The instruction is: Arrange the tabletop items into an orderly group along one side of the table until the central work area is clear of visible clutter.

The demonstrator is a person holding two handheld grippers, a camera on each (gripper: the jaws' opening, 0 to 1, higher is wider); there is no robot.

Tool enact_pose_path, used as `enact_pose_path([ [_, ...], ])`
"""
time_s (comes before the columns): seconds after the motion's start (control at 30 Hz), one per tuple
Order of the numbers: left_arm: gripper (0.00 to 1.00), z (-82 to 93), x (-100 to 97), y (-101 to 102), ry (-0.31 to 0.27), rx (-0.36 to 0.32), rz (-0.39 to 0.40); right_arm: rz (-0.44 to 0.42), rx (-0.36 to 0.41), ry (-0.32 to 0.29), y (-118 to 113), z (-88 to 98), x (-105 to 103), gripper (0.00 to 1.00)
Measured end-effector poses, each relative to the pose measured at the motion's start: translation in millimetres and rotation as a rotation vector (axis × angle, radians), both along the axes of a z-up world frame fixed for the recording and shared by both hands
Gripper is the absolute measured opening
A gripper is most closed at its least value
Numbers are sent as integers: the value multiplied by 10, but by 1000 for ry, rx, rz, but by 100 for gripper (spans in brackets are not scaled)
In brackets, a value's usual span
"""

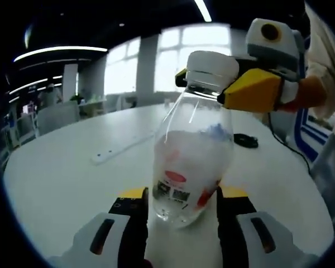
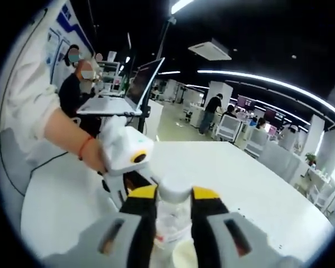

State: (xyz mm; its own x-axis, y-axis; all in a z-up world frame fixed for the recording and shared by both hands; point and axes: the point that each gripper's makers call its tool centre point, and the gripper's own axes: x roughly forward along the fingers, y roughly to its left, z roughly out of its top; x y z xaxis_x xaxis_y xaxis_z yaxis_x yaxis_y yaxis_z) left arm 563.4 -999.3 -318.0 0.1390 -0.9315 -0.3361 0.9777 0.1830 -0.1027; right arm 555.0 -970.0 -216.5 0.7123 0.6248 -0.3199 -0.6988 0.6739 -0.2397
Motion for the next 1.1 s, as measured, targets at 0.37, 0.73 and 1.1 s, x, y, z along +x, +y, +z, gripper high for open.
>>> enact_pose_path([
  [0.37,55,12,-27,46,24,8,21,-24,8,40,-38,-8,36,20],
  [0.73,54,28,-58,69,22,5,28,-56,18,62,-100,-23,70,22],
  [1.1,53,64,-50,91,13,1,37,-70,21,75,-153,-41,84,24],
])
